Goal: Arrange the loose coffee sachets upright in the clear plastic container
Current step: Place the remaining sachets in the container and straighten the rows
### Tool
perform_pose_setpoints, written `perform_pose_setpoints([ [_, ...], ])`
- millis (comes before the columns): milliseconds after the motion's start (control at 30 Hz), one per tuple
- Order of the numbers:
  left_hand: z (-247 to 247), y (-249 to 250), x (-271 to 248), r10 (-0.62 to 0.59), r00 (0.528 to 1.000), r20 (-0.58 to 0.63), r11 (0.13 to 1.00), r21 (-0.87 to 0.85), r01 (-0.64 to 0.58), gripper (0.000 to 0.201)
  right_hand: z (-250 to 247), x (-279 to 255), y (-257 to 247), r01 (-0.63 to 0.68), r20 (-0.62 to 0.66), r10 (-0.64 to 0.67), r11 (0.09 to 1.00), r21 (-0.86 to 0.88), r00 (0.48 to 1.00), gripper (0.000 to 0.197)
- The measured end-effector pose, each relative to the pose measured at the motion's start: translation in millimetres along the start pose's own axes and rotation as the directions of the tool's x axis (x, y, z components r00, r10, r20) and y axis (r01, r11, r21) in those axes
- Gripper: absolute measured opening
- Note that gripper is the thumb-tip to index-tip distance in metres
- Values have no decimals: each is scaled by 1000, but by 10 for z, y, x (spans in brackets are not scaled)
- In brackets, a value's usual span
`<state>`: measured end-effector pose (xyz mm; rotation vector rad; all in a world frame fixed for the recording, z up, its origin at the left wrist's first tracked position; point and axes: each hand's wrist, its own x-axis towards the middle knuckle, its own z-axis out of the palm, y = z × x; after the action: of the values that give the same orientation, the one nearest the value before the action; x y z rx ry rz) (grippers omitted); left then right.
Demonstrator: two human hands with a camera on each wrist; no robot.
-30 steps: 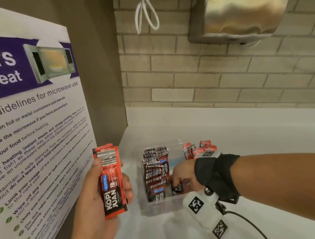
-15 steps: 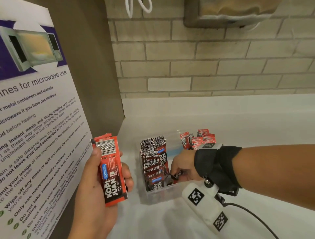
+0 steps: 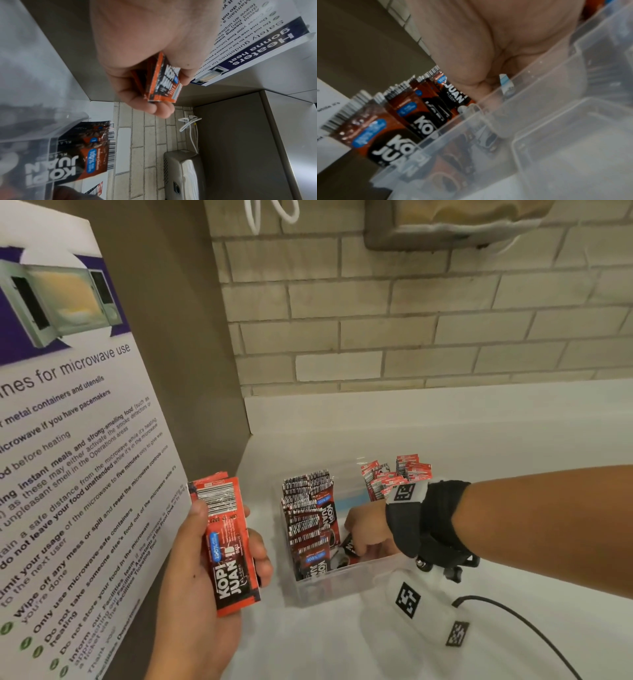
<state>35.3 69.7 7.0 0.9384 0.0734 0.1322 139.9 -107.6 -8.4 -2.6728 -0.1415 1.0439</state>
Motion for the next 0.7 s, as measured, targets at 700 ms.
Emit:
perform_pose_setpoints([
  [700,30,-50,32,-5,1000,-5,999,35,5,45,-105,-327,-115,68,-223,-278,753,-654,934,20],
])
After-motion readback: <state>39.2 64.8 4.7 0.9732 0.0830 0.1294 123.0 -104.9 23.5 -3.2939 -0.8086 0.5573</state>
